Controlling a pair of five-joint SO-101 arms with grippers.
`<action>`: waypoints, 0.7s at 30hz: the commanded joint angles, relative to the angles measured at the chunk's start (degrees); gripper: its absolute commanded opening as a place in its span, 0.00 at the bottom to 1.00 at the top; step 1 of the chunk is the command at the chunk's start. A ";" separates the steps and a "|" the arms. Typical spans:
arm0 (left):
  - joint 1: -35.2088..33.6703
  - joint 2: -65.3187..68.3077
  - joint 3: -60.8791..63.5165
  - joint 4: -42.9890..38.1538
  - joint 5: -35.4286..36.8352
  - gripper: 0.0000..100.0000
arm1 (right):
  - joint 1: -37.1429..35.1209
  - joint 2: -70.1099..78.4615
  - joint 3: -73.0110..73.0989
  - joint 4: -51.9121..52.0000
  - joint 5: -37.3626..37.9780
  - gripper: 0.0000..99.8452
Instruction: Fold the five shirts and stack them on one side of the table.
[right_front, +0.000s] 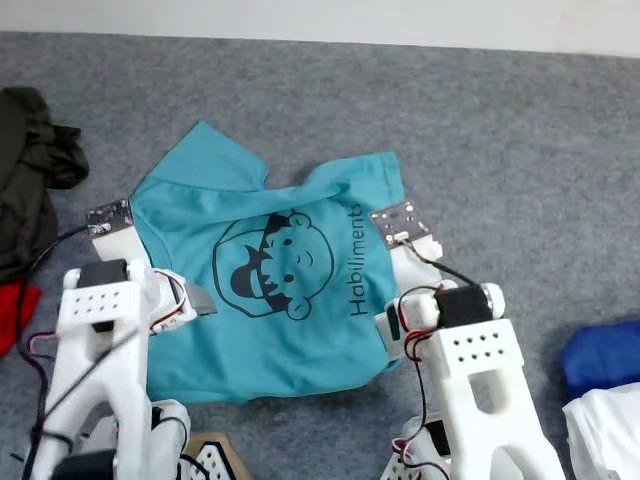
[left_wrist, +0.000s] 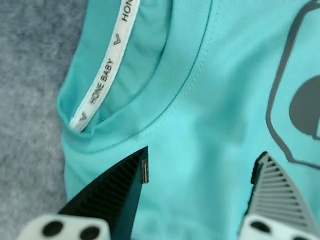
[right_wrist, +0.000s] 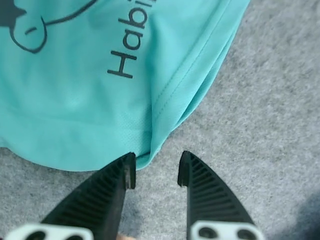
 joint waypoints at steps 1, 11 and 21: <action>0.75 3.30 -2.59 -4.04 -0.53 0.33 | -0.57 2.86 -1.63 -0.92 0.70 0.12; -2.24 14.81 -10.95 -8.97 -0.53 0.33 | -0.48 14.02 -0.31 -10.24 0.44 0.08; -5.93 35.74 -29.67 -8.97 -0.53 0.33 | 2.77 22.99 -1.36 -19.91 0.44 0.08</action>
